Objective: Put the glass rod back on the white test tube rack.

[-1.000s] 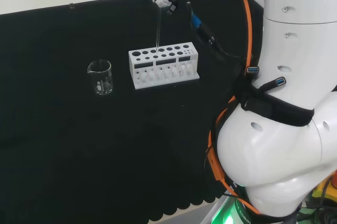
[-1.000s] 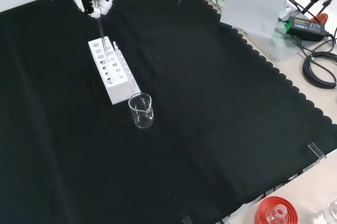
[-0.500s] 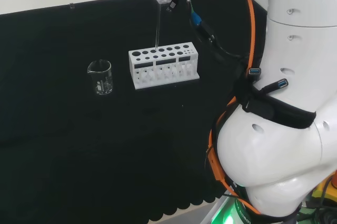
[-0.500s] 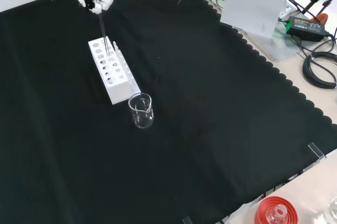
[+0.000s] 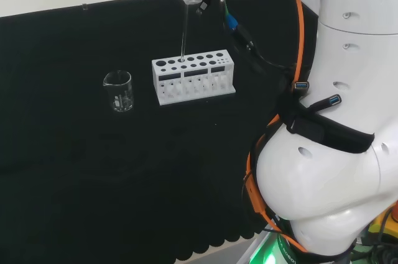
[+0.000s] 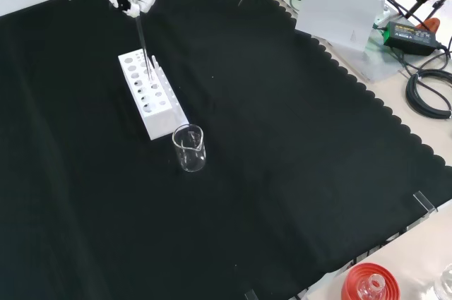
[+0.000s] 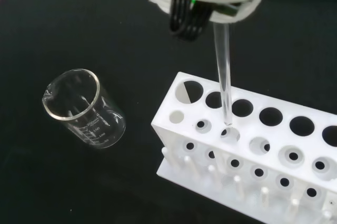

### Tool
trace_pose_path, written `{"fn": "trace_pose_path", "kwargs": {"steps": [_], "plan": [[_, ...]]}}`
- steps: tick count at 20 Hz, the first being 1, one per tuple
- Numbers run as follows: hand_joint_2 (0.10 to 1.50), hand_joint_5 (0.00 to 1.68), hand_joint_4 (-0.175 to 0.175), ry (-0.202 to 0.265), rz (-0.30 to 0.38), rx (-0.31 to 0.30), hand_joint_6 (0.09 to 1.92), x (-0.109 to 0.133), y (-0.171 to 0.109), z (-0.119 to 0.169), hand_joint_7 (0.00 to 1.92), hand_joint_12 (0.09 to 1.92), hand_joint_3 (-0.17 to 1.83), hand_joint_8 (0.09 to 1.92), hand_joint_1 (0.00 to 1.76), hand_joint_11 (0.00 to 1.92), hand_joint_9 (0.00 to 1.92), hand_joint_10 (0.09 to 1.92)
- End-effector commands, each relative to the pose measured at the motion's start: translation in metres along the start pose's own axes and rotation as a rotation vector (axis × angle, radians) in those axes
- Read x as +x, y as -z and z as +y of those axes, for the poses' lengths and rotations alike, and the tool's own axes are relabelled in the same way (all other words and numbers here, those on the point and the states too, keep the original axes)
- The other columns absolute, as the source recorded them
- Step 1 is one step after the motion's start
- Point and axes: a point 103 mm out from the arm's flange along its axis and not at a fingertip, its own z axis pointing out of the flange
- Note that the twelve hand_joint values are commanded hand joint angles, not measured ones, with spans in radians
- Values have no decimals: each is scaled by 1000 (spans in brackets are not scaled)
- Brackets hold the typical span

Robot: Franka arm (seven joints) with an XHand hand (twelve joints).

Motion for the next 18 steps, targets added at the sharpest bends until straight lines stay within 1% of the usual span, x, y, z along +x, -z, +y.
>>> {"fn": "trace_pose_path", "kwargs": {"steps": [1, 5, 9, 12, 14, 16, 18], "plan": [[634, 1125, -175, 2, 7, 7, 770, 1, -6, 4, 1298, 723, 768, 891, 1321, 1532, 1647, 558], [634, 1125, -175, -4, -2, 17, 771, 5, -7, 8, 1298, 723, 768, 891, 1321, 1533, 1648, 558], [634, 1124, -175, -13, 4, 17, 771, 4, -7, 9, 1298, 723, 768, 891, 1321, 1533, 1648, 558], [634, 1124, -175, -13, 20, 16, 771, -1, -11, 8, 1298, 723, 768, 891, 1321, 1533, 1648, 558], [634, 1124, -175, -12, 19, 14, 771, -3, -12, 8, 1298, 723, 768, 891, 1321, 1533, 1648, 557], [634, 1124, -175, -17, 18, 8, 771, -5, -9, 8, 1298, 723, 768, 891, 1321, 1533, 1648, 557], [634, 1124, -175, -11, 13, 5, 771, -4, -4, 5, 1298, 723, 768, 891, 1321, 1533, 1648, 557]]}}
